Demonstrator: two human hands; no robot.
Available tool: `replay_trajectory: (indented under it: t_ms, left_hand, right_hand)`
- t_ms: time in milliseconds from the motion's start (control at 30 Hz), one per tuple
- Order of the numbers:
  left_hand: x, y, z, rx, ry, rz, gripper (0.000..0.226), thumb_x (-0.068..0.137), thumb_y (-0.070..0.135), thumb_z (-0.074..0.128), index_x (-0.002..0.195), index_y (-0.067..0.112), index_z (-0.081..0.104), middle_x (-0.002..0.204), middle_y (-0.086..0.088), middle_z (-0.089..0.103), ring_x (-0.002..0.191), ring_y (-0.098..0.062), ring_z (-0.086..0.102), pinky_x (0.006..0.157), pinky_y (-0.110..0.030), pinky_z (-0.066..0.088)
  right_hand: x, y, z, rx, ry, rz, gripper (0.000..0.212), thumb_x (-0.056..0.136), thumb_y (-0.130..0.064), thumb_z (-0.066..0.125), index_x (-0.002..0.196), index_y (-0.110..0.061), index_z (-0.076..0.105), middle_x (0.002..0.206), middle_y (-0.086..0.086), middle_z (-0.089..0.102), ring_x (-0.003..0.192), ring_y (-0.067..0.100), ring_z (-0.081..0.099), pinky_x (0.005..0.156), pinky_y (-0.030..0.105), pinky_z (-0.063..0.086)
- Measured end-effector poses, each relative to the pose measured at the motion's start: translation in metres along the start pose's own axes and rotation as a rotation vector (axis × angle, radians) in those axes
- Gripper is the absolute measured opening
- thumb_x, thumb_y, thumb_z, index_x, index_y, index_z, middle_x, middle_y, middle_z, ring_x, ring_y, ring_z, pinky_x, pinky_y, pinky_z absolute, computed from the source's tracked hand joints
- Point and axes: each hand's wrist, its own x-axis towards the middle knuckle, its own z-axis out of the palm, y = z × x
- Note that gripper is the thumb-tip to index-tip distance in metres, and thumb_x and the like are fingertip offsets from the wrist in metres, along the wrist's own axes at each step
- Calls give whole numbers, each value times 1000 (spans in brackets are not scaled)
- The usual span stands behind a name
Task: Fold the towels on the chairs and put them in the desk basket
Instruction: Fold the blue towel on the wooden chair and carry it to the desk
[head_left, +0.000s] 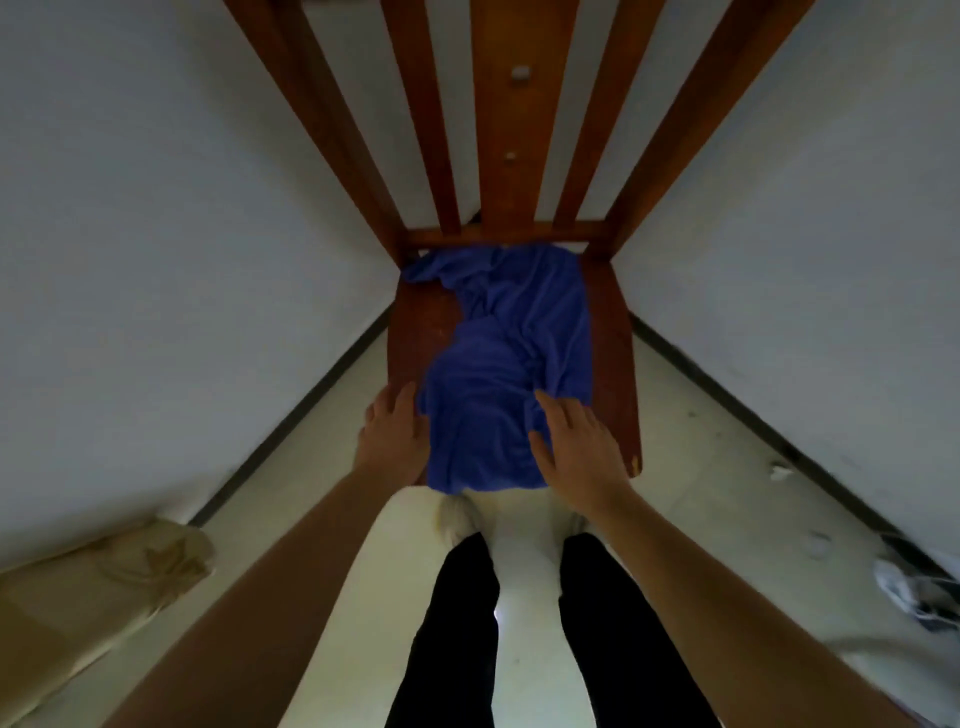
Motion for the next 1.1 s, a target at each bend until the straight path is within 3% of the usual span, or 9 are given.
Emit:
replay_trajectory:
  t_ms: [133, 267, 500, 600, 700, 867, 967, 1033, 1100]
  left_hand:
    - [51, -26, 49, -61, -8, -62, 47, 97, 41, 33, 135, 16, 43, 124, -19, 53, 108, -41, 56, 93, -53, 48]
    - [82, -38, 77, -106, 76, -83, 46, 97, 51, 37, 125, 15, 49, 115, -13, 58, 97, -35, 60, 86, -50, 52]
    - [81, -28, 96, -30, -9, 77, 17, 87, 26, 64, 89, 18, 49, 94, -7, 59, 87, -28, 57, 67, -34, 42]
    - [68, -24, 100, -159, -2, -25, 17, 88, 13, 63, 85, 13, 46, 71, 3, 49, 69, -20, 51, 56, -25, 34]
    - [50, -32, 106, -188, 29, -68, 15, 88, 9, 59, 88, 14, 46, 70, 2, 51, 66, -22, 53, 54, -24, 36]
    - [31, -63, 110, -110, 31, -105, 31, 93, 29, 59, 118, 16, 48, 84, -7, 69, 70, -31, 65, 65, -39, 52]
    - [27, -82, 113, -5, 53, -152, 34, 96, 43, 52, 120, 18, 53, 81, -7, 71, 71, -29, 66, 65, -37, 52]
    - [24, -94, 115, -8, 82, -178, 36, 97, 47, 49, 116, 17, 56, 86, -8, 70, 77, -32, 66, 67, -41, 54]
    - [19, -101, 114, -36, 111, -205, 34, 99, 44, 47, 110, 15, 58, 85, -8, 69, 75, -31, 65, 67, -40, 53]
  right_hand:
    - [12, 11, 78, 2, -15, -34, 66, 90, -57, 51, 139, -12, 53, 104, 11, 60, 91, 30, 60, 77, 42, 51]
    - [15, 23, 130, -107, -24, -168, 86, 79, -70, 61, 143, -15, 49, 123, 13, 57, 106, 30, 55, 88, 44, 46]
    - [2, 52, 162, -288, -19, -372, 62, 79, -15, 69, 139, -26, 57, 152, 17, 44, 135, 38, 46, 102, 51, 42]
    - [-6, 71, 144, -273, -66, -437, 48, 85, -28, 62, 133, -26, 61, 151, 13, 46, 135, 35, 46, 105, 50, 39]
    - [-1, 74, 121, -222, -86, -425, 47, 91, -52, 55, 124, -21, 67, 135, 10, 58, 118, 32, 57, 91, 48, 48]
    - [70, 33, 98, -179, 120, -281, 47, 100, -39, 48, 136, -11, 57, 100, 14, 67, 75, 31, 64, 60, 38, 52]
    - [125, -1, 87, -281, 167, -296, 60, 95, -22, 59, 151, -13, 38, 139, 21, 49, 114, 37, 56, 91, 49, 51]
    - [153, -22, 84, -347, 7, -389, 85, 88, -10, 64, 159, -20, 17, 163, 18, 18, 145, 39, 28, 114, 54, 32]
    - [166, -36, 87, -456, -184, -536, 87, 87, -8, 64, 159, -22, 17, 164, 15, 16, 150, 36, 15, 121, 56, 17]
